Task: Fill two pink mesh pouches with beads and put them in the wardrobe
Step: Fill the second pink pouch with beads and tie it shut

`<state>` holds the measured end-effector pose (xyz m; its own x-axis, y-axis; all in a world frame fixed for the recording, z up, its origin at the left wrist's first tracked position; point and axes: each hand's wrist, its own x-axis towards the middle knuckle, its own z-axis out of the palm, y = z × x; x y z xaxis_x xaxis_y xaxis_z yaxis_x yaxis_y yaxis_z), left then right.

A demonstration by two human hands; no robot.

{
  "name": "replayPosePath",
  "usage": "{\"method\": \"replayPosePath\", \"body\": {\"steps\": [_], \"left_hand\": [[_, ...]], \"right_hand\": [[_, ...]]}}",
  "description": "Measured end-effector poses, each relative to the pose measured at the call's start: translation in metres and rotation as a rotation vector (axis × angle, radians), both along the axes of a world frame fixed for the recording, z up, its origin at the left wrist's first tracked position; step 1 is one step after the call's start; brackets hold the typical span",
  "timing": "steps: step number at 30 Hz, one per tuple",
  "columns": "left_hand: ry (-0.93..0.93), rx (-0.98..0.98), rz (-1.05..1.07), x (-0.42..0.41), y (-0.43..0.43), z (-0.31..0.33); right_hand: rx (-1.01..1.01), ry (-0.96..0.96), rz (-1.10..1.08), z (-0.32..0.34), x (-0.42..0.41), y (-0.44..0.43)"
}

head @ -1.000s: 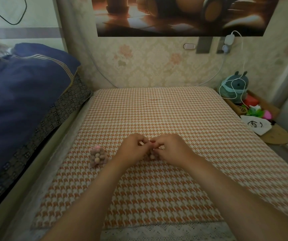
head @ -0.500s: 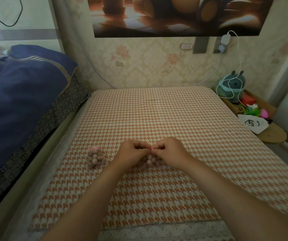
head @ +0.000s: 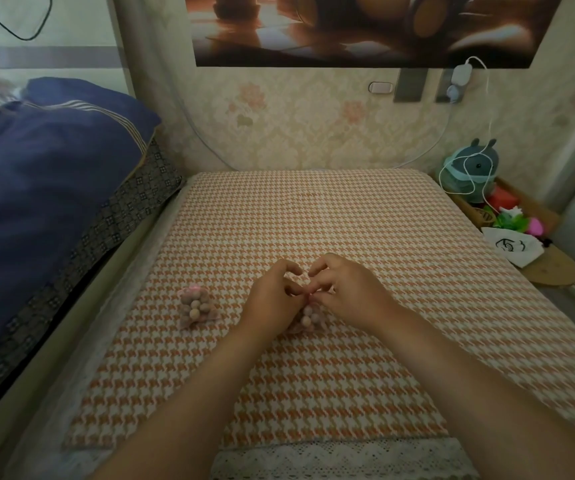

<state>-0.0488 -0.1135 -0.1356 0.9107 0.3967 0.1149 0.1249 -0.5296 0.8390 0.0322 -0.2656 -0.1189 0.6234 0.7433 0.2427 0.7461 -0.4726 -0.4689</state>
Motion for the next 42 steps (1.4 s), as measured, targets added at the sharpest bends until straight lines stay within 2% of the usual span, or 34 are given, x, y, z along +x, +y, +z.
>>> {"method": "replayPosePath", "body": {"steps": [5, 12, 17, 21, 25, 32, 36, 39, 42], "left_hand": [[-0.005, 0.059, -0.13, -0.001, 0.003, 0.001], [0.014, 0.012, -0.122, -0.003, -0.002, 0.001], [-0.027, 0.164, -0.071, -0.005, -0.01, 0.0], [-0.037, 0.303, -0.065, -0.007, -0.015, 0.0], [-0.047, 0.454, -0.099, -0.011, -0.018, 0.004], [-0.147, 0.564, -0.181, -0.012, -0.018, 0.001], [-0.117, 0.596, -0.197, -0.013, -0.022, 0.002], [-0.081, 0.55, -0.178, -0.014, -0.022, 0.006], [-0.044, 0.464, -0.155, -0.016, -0.021, 0.008]], "right_hand": [[0.006, 0.214, 0.053, 0.007, 0.009, -0.001], [0.15, 0.498, -0.114, 0.009, 0.008, -0.007], [0.283, 0.944, -0.337, 0.009, 0.001, -0.002], [0.293, 1.08, -0.433, 0.01, -0.001, 0.003], [0.261, 1.073, -0.444, 0.011, -0.004, 0.002], [0.149, 1.002, -0.373, 0.016, -0.002, -0.004], [-0.037, 0.729, -0.278, 0.016, 0.002, -0.007], [-0.166, 0.518, -0.169, 0.016, 0.002, -0.007], [-0.204, 0.494, -0.119, 0.015, 0.002, -0.008]]}}
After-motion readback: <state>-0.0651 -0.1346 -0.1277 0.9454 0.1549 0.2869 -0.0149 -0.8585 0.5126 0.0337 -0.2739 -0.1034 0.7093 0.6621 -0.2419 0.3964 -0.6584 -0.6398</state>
